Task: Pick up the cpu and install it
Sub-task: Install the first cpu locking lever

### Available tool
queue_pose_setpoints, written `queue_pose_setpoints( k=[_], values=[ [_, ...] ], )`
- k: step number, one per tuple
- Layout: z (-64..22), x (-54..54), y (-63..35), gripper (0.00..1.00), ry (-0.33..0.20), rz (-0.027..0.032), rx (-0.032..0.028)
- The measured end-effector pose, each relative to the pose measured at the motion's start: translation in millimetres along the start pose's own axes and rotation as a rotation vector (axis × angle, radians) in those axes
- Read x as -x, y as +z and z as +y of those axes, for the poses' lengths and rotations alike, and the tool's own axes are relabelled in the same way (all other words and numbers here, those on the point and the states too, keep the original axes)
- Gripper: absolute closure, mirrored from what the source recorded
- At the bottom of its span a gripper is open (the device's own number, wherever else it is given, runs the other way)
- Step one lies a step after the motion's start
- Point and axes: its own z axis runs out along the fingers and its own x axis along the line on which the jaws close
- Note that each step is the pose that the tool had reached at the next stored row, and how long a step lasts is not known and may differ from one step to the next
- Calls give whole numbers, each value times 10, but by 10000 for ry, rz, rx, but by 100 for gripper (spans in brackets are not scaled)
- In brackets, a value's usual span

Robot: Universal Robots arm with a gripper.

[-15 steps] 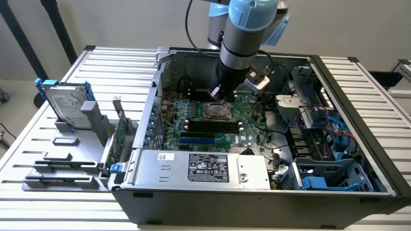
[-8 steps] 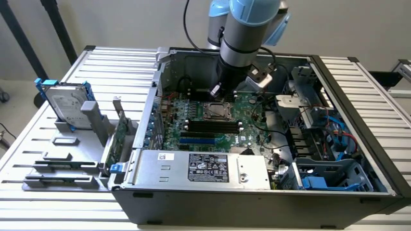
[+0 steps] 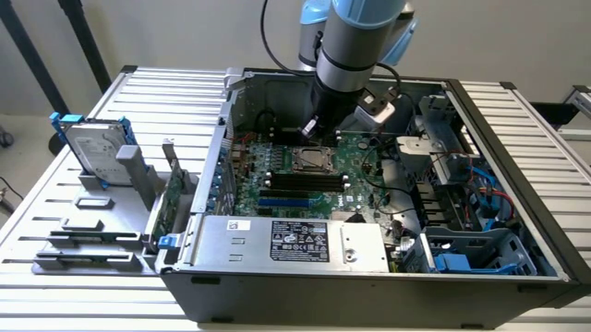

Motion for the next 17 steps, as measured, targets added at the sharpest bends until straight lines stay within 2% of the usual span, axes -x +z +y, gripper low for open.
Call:
queue_pose_setpoints(
  k=[6, 17],
  values=[
    [23, 63, -98, 89, 2, -3, -5],
    [61, 156, -218, 89, 1, -5, -7]
  ],
)
